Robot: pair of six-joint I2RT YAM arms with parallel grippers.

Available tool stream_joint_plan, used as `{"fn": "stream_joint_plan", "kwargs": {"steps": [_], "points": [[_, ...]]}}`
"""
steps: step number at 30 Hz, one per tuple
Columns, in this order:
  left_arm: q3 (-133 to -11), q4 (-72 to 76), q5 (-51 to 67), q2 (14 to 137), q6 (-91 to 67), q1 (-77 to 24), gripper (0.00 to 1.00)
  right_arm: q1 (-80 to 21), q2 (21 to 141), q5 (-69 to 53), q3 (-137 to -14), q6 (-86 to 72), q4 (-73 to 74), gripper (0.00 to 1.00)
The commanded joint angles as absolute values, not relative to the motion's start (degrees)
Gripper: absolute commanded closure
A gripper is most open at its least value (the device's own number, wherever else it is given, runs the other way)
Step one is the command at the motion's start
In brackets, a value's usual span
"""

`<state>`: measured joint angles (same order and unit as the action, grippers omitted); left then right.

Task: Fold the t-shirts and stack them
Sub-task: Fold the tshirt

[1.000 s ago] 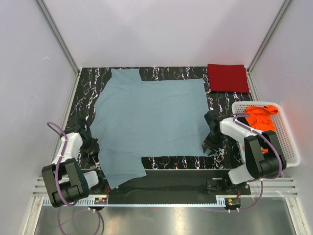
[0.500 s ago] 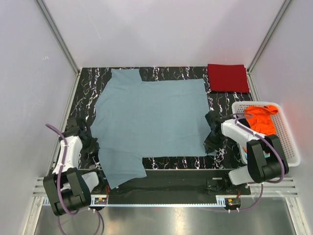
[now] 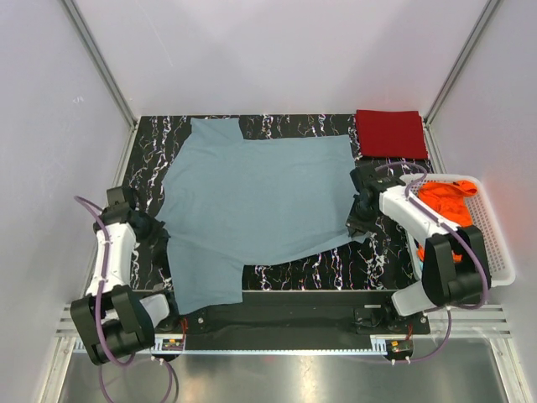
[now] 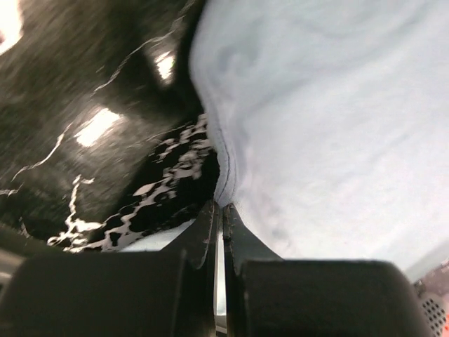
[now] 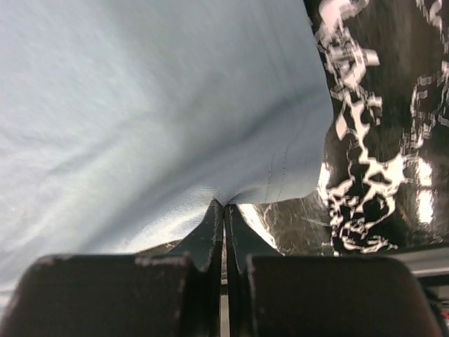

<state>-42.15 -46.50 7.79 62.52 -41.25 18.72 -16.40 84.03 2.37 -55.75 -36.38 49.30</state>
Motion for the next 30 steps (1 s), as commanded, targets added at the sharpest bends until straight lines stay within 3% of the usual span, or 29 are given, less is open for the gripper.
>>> {"fn": "stream_joint_plan", "kwargs": {"steps": [1,30], "points": [[-47.5,-43.0,11.8,65.2,-38.2,18.7,1.00,-16.7,87.5,4.0,-60.9,-31.8,49.6,1.00],[-65.7,-38.1,12.5,86.6,-39.7,17.1,1.00,-9.4,106.3,1.3,-81.5,-23.2,50.0,1.00]]}}
